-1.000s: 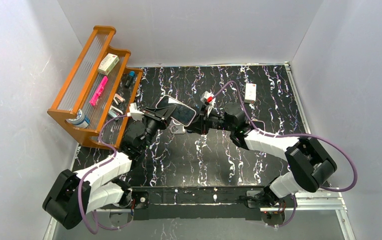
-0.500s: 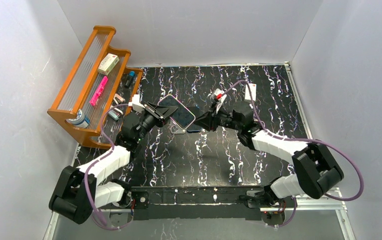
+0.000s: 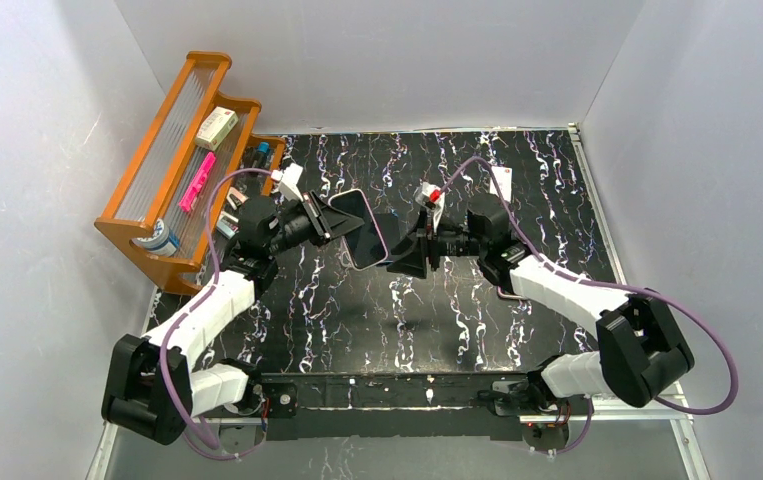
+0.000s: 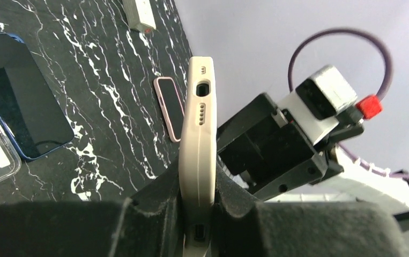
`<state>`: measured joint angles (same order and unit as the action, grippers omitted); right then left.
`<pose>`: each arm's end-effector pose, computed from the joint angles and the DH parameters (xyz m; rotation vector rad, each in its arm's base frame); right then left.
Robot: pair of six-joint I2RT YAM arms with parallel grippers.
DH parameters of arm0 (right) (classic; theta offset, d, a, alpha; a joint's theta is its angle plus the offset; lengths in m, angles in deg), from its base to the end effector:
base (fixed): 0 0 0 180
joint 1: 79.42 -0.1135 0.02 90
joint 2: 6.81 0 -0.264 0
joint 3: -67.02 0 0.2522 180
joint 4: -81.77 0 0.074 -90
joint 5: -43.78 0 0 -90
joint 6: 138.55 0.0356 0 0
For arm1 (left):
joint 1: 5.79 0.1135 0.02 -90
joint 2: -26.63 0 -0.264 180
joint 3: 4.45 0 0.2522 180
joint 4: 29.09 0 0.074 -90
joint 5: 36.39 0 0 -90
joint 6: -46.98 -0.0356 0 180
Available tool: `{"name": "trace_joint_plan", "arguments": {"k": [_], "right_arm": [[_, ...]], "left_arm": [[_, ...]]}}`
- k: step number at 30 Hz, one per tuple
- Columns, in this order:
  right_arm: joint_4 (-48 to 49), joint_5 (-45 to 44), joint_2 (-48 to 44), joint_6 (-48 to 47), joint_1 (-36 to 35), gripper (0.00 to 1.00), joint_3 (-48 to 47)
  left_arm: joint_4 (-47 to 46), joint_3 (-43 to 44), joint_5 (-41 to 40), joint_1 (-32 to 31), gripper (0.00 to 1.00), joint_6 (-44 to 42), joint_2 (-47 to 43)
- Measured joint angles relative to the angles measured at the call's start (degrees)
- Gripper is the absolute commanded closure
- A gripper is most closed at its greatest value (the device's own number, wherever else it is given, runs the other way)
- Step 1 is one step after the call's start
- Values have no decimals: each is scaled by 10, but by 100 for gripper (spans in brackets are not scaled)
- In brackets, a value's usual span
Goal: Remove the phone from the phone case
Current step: Remove the phone case from the phone.
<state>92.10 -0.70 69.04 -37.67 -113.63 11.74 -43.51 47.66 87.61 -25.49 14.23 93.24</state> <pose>0.2247 0.1835 0.2633 -0.9621 1.6023 1.2485 0.2408 -0.1074 0.2925 -0.0561 1.7887 -1.4731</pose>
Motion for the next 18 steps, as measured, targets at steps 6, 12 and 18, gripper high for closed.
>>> {"name": "trace_joint_plan", "arguments": {"k": [6, 12, 18], "right_arm": [[-11, 56, 14, -2, 0, 37, -37], [-26, 79, 27, -8, -5, 38, -62], [-37, 99, 46, -15, -14, 46, -76]], "left_arm": [[33, 16, 54, 0, 100, -52, -1], [48, 26, 92, 0, 100, -81, -10], [47, 44, 122, 0, 100, -98, -21]]}}
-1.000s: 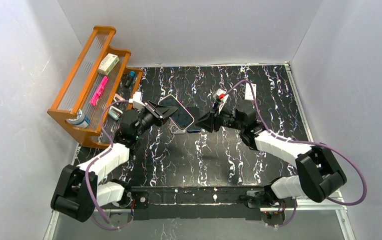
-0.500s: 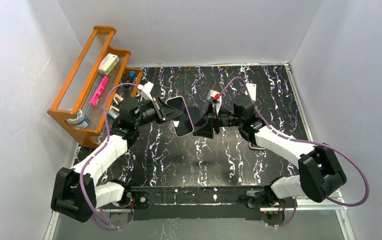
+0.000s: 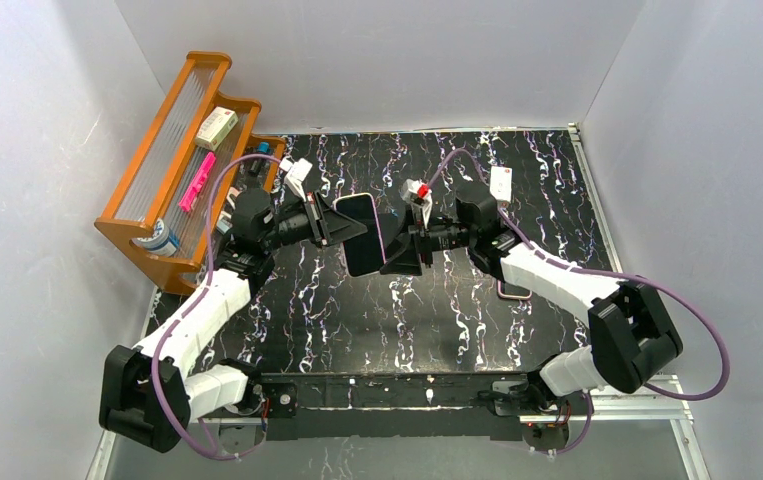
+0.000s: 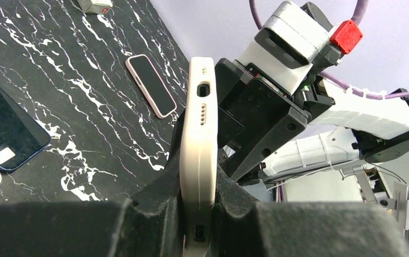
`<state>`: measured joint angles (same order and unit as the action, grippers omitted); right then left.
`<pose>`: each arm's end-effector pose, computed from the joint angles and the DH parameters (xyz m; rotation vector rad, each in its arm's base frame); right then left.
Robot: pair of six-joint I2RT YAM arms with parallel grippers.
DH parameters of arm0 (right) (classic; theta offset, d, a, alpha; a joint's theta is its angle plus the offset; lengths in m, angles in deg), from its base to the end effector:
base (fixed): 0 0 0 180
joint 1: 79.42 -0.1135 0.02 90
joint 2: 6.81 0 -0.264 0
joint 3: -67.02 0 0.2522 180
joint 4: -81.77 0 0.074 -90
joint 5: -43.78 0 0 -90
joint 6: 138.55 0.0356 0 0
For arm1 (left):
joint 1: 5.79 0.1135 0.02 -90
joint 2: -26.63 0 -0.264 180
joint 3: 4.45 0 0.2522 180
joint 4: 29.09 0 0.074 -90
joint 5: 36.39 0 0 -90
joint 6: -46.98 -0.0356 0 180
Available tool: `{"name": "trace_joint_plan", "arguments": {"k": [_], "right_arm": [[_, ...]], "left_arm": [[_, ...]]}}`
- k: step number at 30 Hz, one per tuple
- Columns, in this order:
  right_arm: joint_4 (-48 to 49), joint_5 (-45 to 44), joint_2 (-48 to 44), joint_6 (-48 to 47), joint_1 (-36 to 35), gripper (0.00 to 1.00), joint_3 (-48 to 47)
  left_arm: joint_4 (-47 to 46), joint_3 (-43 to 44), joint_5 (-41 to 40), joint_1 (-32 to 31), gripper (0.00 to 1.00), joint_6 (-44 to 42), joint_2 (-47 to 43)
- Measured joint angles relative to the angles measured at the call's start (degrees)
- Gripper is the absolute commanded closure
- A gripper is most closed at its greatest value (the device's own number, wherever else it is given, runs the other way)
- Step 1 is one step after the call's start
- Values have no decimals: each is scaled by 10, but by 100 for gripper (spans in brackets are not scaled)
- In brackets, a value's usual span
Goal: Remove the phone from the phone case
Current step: Remove the phone case from the phone.
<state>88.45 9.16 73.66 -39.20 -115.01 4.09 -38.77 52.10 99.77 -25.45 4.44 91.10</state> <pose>0.2345 0.2038 0.2801 -1.1295 1.5228 1.3929 0.2311 -0.1098 0.3200 0.3019 1.7442 -1.4993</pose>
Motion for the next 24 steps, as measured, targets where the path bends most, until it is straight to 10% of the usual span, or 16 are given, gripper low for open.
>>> {"name": "trace_joint_plan", "arguments": {"k": [16, 24], "right_arm": [[-62, 54, 18, -53, -16, 98, -40], [-117, 40, 17, -161, -49, 99, -57]], "left_arm": [[2, 11, 48, 5, 100, -20, -1], [21, 19, 75, 10, 100, -18, 4]]}}
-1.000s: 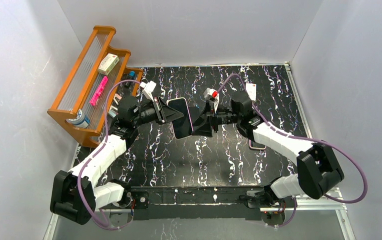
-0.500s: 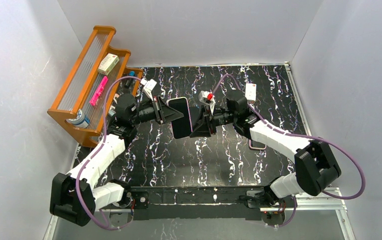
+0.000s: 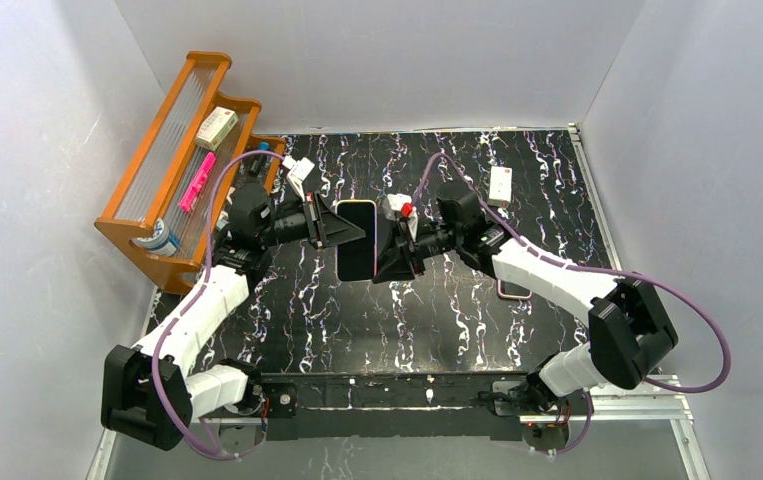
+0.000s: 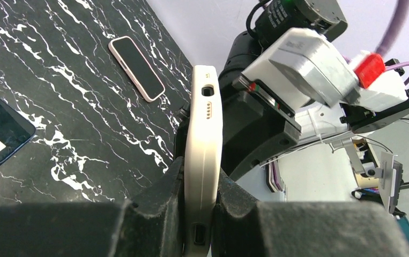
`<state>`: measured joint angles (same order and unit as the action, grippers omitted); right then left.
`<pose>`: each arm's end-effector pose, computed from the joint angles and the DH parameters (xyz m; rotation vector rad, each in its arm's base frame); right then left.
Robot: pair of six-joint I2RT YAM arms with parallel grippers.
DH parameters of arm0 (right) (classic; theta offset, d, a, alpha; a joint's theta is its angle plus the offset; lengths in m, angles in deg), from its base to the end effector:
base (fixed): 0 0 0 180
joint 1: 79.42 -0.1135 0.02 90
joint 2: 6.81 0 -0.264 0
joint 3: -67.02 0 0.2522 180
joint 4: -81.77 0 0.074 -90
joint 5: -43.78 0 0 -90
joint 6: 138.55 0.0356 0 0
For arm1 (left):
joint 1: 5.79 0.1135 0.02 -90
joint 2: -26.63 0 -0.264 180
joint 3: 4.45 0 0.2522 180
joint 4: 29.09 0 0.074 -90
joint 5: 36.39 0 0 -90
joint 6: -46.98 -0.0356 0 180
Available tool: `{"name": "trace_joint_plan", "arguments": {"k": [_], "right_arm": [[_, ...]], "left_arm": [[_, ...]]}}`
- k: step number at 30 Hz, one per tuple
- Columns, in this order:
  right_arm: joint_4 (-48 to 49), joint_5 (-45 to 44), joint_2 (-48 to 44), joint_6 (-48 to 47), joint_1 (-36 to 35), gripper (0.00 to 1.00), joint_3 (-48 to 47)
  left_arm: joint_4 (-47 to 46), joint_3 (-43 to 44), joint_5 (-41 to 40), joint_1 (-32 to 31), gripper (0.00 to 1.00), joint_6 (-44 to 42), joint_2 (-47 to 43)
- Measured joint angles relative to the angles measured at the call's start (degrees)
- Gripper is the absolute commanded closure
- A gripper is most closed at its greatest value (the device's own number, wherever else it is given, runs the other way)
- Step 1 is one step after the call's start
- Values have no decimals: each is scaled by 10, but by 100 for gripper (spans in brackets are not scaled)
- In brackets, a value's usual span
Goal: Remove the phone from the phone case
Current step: Remove the phone case from the phone.
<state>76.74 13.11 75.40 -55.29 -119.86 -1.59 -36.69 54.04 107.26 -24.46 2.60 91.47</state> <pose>0.2212 0.2287 0.2863 -1.4044 1.3640 1.3650 0.2310 -0.1083 0.3266 0.4312 1.7482 -1.5547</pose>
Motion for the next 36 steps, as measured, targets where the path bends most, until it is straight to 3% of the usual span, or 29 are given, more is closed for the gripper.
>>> {"name": "trace_joint_plan", "arguments": {"k": [5, 14, 15, 20, 23, 29, 36], "right_arm": [[-61, -30, 0, -96, -28, 99, -21], [-42, -131, 0, -176, -51, 99, -23], [-38, -139, 0, -175, -51, 96, -23], [-9, -163, -25, -167, -50, 60, 13], [-7, -163, -52, -154, -49, 46, 41], [30, -137, -79, -91, -49, 37, 60], [106, -97, -69, 0, -49, 40, 60]], "left_arm": [[9, 3, 8, 5, 100, 8, 2], [3, 21, 7, 0, 100, 42, -2], [11, 21, 5, -2, 100, 36, -5], [97, 42, -21, -9, 100, -41, -21], [127, 48, -33, -9, 100, -90, -31], [118, 47, -35, -9, 100, -132, -50], [51, 32, -16, -9, 100, -118, -55]]}}
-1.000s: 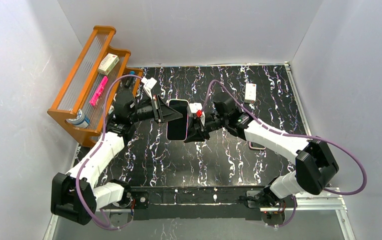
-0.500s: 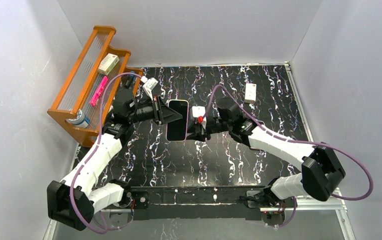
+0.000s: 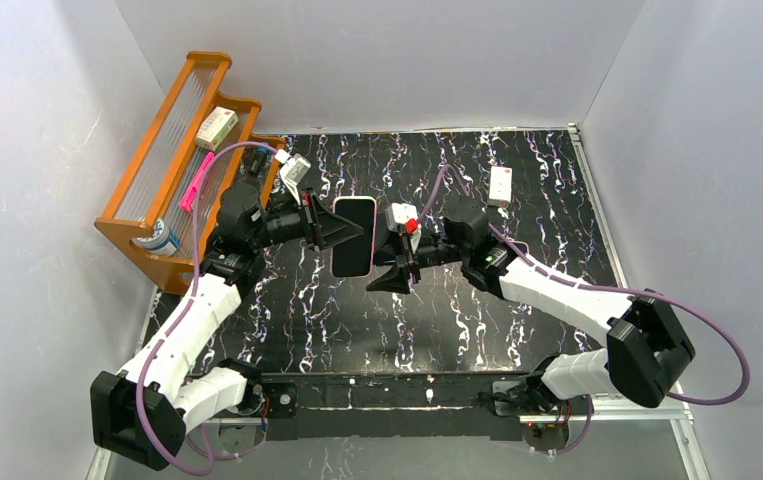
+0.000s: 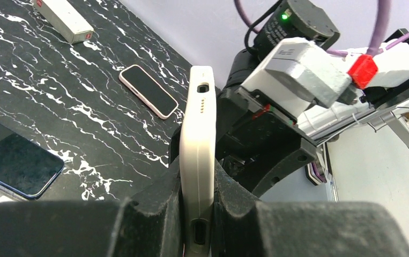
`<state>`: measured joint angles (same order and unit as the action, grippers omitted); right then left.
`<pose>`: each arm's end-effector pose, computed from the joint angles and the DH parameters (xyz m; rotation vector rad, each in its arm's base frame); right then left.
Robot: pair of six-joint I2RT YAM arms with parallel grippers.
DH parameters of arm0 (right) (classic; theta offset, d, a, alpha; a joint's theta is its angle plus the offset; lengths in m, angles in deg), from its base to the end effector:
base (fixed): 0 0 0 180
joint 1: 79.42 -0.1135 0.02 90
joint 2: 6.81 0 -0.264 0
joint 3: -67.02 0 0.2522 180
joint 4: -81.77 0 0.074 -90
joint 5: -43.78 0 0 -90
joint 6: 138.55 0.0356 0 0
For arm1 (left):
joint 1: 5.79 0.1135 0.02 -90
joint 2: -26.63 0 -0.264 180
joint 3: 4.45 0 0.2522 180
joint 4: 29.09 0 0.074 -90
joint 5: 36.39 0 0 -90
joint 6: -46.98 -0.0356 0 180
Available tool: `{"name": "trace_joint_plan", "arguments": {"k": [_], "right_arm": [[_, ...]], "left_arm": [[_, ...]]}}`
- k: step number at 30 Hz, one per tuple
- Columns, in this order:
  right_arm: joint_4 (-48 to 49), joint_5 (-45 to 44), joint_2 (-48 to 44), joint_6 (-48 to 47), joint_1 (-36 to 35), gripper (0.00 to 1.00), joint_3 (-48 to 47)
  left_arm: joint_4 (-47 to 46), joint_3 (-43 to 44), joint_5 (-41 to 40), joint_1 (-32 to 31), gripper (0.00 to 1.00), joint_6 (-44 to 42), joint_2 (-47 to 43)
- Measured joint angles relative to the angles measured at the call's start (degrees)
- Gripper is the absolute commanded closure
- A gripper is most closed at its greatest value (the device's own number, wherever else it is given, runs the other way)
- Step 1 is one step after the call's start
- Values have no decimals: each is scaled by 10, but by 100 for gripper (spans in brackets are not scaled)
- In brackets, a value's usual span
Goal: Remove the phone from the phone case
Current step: Remove the phone case from the phone.
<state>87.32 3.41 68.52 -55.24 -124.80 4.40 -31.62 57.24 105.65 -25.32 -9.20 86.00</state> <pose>0.1882 0.2294 0.3013 -1.3481 1.2041 1.2193 0.2103 -0.1044 0.3590 0.6034 1.5852 -1.3852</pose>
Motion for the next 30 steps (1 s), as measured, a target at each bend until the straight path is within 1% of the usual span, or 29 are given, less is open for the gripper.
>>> {"name": "trace_joint_plan", "arguments": {"k": [5, 6, 14, 19, 22, 24, 25, 30], "right_arm": [[9, 16, 19, 26, 0, 54, 0], [9, 17, 20, 28, 0, 55, 0], [18, 27, 20, 38, 0, 54, -1], [23, 31, 20, 50, 3, 55, -1], [29, 31, 20, 63, 4, 57, -1], [35, 31, 20, 70, 6, 61, -1], [37, 31, 20, 74, 7, 65, -2], [38, 37, 26, 86, 8, 87, -5]], "left_arm": [[-17, -6, 12, 0, 100, 9, 0], [-18, -6, 12, 0, 100, 9, 0], [-30, -7, 22, 0, 100, 13, -1], [-34, -13, 27, 0, 100, 13, -3], [-34, -15, 29, 0, 100, 13, -4], [-34, -16, 29, 0, 100, 13, -5], [-34, -16, 30, 0, 100, 13, -5], [-40, -16, 36, 0, 100, 10, -10]]}}
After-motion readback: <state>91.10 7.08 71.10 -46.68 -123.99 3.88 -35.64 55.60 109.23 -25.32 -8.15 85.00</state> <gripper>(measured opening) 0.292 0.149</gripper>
